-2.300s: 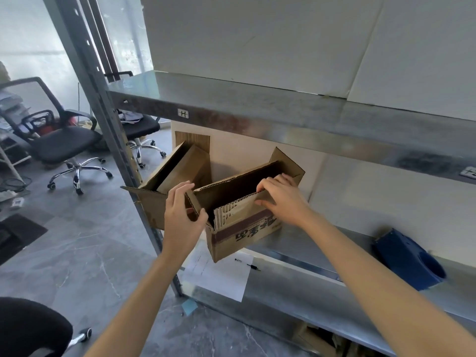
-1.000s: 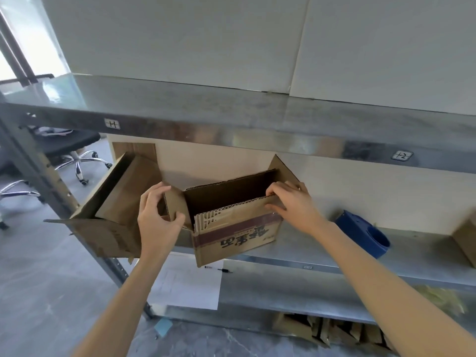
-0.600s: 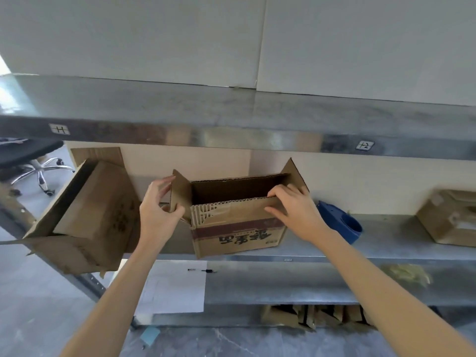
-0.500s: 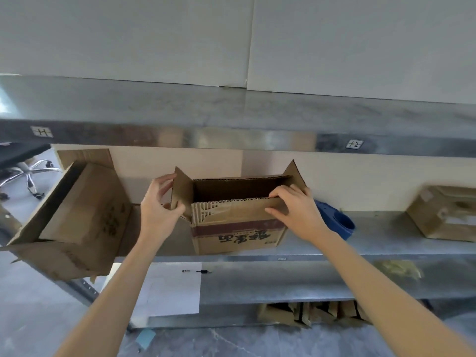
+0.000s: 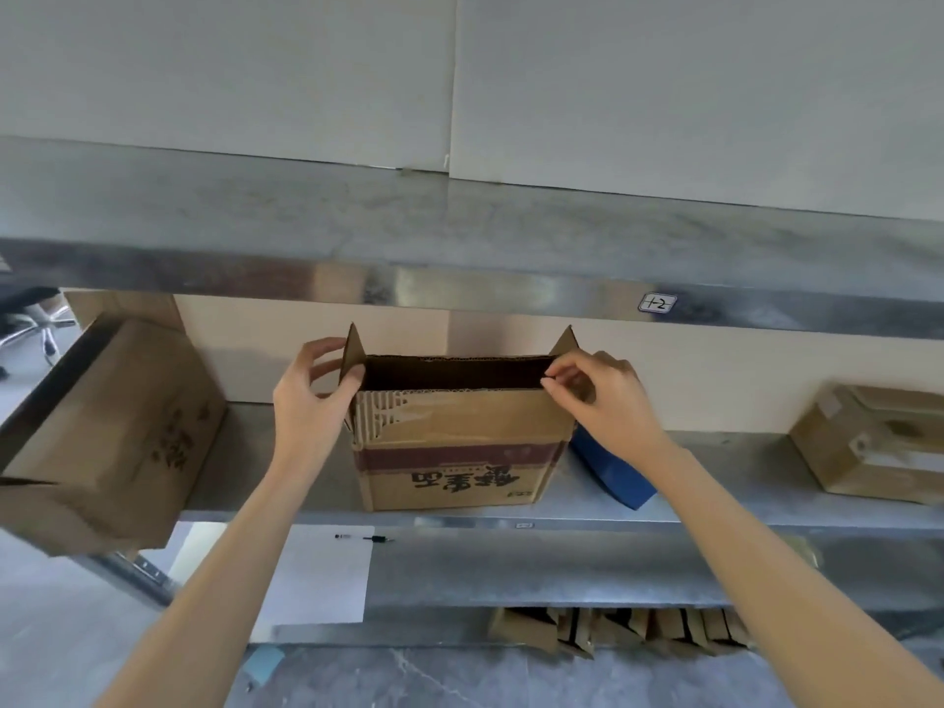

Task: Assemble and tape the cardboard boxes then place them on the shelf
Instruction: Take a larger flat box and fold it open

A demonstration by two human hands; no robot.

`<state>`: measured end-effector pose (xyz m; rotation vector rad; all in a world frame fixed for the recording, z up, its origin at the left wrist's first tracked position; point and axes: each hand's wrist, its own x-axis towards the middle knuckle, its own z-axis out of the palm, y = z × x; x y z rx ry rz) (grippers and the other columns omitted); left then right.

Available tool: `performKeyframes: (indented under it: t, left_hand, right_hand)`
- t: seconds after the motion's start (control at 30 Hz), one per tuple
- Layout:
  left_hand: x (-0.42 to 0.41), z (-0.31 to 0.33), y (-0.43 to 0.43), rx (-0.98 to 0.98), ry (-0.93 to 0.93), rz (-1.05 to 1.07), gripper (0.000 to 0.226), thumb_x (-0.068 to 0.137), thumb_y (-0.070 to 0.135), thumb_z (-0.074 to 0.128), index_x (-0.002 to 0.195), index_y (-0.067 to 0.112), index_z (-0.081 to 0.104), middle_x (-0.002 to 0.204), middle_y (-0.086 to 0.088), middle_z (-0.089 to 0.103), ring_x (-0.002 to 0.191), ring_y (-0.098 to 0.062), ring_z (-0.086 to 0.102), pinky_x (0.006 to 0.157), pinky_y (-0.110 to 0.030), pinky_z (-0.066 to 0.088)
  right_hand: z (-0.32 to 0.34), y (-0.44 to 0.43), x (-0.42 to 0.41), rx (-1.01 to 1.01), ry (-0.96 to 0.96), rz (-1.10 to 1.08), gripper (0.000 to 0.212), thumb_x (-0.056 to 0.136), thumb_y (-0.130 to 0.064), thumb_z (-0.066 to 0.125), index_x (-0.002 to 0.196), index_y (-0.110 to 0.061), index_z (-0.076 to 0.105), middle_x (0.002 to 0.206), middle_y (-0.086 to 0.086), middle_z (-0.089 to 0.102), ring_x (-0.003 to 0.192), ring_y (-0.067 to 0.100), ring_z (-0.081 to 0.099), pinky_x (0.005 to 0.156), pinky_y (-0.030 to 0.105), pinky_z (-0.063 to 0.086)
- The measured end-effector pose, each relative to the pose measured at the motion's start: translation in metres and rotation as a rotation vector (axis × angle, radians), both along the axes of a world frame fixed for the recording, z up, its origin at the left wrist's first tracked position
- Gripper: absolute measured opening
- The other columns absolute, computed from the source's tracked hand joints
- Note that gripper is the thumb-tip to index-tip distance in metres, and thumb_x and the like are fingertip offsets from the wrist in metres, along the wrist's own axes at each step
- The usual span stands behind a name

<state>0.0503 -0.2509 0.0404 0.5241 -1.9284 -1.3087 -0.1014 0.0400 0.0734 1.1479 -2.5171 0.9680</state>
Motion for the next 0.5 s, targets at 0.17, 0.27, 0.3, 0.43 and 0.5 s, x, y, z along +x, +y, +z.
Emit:
performKeyframes:
  t: [0.17,0.27,0.3,0.43,0.5]
  left_hand:
    - [-0.002,0.000,0.010,-0.052,-0.103,0.000,0.038,0.088,0.015,0.072,0.121,0.028,0.057,0.117,0.016,0.060,0.113,-0.005,0.055,0.084,-0.014,0.046]
    - [0.004,-0.005,0.013,-0.078,-0.112,0.007,0.040,0.088,0.008,0.070,0.122,0.026,0.058,0.122,0.010,0.061,0.118,-0.008,0.054,0.091,-0.024,0.049]
    - [0.007,-0.006,0.014,-0.087,-0.110,0.000,0.041,0.088,0.007,0.069,0.122,0.025,0.058,0.123,0.010,0.061,0.118,-0.007,0.054,0.092,-0.024,0.050]
    - [0.019,-0.007,0.016,-0.075,-0.111,-0.077,0.046,0.088,0.000,0.066,0.122,0.029,0.056,0.121,0.018,0.058,0.115,0.006,0.054,0.084,-0.005,0.047]
    - [0.024,-0.006,0.015,-0.066,-0.116,-0.111,0.048,0.088,-0.002,0.066,0.123,0.030,0.056,0.123,0.017,0.058,0.117,0.002,0.054,0.090,-0.012,0.049]
  right_hand:
    - [0.000,-0.001,-0.026,0.003,-0.039,-0.021,0.009,0.090,-0.036,0.064,0.089,-0.028,0.068,0.103,-0.013,0.061,0.103,0.012,0.049,0.092,0.036,0.039]
    - [-0.003,0.001,-0.038,0.074,-0.105,-0.014,0.003,0.090,-0.032,0.068,0.092,-0.030,0.069,0.125,-0.008,0.053,0.121,0.014,0.043,0.103,0.042,0.035]
    - [-0.004,0.002,-0.041,0.089,-0.129,0.008,0.003,0.090,-0.031,0.068,0.092,-0.030,0.068,0.130,-0.008,0.051,0.125,0.014,0.041,0.106,0.041,0.033]
    - [-0.006,0.000,-0.044,0.079,-0.249,0.068,0.004,0.090,-0.027,0.068,0.090,-0.031,0.068,0.146,-0.009,0.040,0.138,0.012,0.031,0.111,0.030,0.025]
    - [-0.005,0.000,-0.044,0.058,-0.295,0.066,0.004,0.091,-0.026,0.068,0.093,-0.028,0.069,0.151,-0.008,0.035,0.141,0.010,0.027,0.112,0.028,0.023]
